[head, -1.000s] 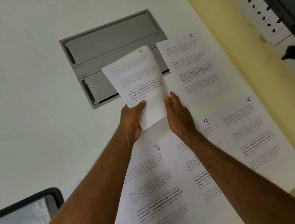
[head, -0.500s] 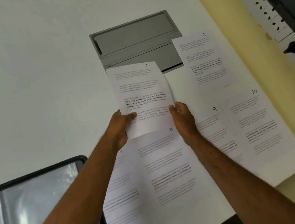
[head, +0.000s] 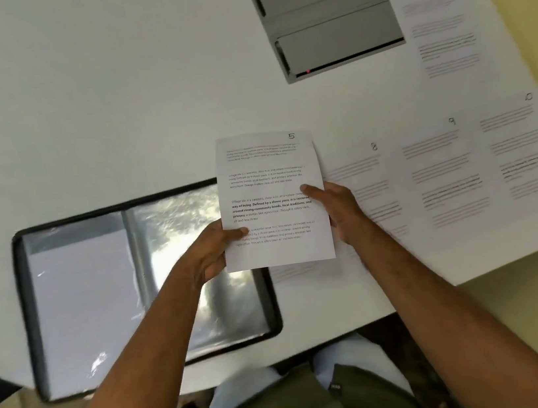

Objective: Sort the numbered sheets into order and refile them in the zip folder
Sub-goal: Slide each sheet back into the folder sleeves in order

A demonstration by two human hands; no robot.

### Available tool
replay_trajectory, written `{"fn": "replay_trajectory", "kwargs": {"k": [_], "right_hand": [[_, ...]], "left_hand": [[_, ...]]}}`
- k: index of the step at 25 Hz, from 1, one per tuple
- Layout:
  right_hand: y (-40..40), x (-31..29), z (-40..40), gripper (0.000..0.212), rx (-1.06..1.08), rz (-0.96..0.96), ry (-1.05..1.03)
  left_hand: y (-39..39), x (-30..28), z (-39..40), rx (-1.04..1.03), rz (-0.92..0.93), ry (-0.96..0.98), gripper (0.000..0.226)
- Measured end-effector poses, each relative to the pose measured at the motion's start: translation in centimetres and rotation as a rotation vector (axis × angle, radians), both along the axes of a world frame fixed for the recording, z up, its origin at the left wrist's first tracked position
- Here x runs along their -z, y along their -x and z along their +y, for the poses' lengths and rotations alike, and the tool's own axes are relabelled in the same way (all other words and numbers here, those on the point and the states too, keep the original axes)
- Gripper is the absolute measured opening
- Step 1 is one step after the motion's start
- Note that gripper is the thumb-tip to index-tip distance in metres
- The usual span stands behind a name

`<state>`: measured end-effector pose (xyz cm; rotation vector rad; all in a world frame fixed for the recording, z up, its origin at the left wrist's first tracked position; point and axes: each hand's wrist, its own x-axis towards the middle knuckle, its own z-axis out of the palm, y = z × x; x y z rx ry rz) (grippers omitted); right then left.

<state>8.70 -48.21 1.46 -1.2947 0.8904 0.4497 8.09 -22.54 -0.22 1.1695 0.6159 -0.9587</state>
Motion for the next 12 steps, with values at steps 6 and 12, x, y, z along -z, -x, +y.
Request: {"fn": "replay_trajectory", "kwargs": {"k": [6, 12], "right_hand": [[5.5, 0.2, 8.9, 0.020, -0.090, 0.052, 0.008], [8.0, 1.4, 15.6, 0.023, -0.168, 0.118, -0.037]], "left_hand": [[5.5, 0.3, 8.8, -0.072, 0.053, -0.175, 0.028], [8.4, 1.3, 14.8, -0.045, 0.007, -0.251, 0.025]]}}
